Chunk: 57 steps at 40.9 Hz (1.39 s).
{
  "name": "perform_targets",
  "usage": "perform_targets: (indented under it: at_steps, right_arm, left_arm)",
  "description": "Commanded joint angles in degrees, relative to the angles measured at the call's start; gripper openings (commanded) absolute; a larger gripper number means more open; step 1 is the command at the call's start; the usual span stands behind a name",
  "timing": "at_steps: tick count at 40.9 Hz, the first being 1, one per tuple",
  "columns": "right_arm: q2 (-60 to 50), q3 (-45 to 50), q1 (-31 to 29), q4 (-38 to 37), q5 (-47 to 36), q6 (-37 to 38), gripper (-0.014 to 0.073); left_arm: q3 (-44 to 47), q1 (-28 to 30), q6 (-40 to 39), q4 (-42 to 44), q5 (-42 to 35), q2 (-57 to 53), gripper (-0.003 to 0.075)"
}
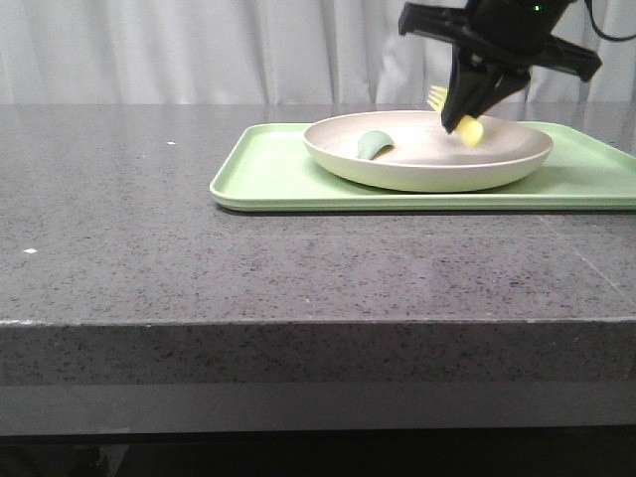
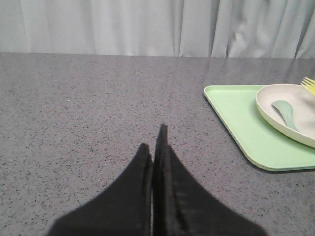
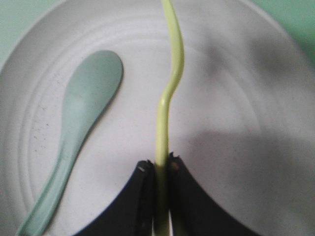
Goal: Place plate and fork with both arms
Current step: 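Lift the fork and carry it beside the plate onto the tray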
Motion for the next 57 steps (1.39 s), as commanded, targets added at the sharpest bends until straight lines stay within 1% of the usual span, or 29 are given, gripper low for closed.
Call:
perform_targets:
  at_steps: [1,6,12,20,26,34,51,55,57]
  right_arm:
    - [-2.7,-4.9,-0.5,-0.5,-0.6,-0.1,0.0056]
    - [-2.7,-8.3,-1.8,-2.6,1.5,-0.1,0.0056]
    - [-2.7,-10.8,-4.7,-6.1,5.5,-0.1,0.0056]
    - [-2.7,-10.8,-9.2,-10.2,9.9,-1.2,0.0056]
    - [-2.5,-9.9,-11.4,-10.9,11.3,-2.3,0.0056]
    - [-0.2,-8.1,-11.6,-10.9,12.1,-3.2,0.0056]
    - [3.9,-8.1,-11.6,-11.2,12.7,-3.2,0.0062]
    - [4.1,-8.1,-11.6,-11.9,12.7,-3.2,0.0094]
    - [4.1,-8.1,-11.6,-12.2,12.7,-3.2,0.0136]
  left_arm:
    - [-1.6,0.1,-0.6,-0.2,-4.9,0.5,-0.0018]
    - [-1.6,0.1,-0.6,-0.2,-4.9,0.5,-0.0018]
    - [-1.6,0.1,-0.6,-0.2,-4.9,0.5,-0.0018]
    - [-1.6,0.1,-0.6,-0.2,-4.9,0.5,-0.0018]
    - [-1.6,0.1,-0.6,-0.2,-4.9,0.5,-0.0018]
    - [-1.6,0.1,-0.6,-0.2,-4.9,0.5,-0.0018]
    - [-1.6,0.1,-0.6,-0.2,-4.9,0.5,-0.0018]
    - [-1.6,0.1,-0.6,-0.2,-4.9,0.5,-0.0018]
    - [-1.6,0.1,-0.6,-0.2,-4.9,0.5,-0.0018]
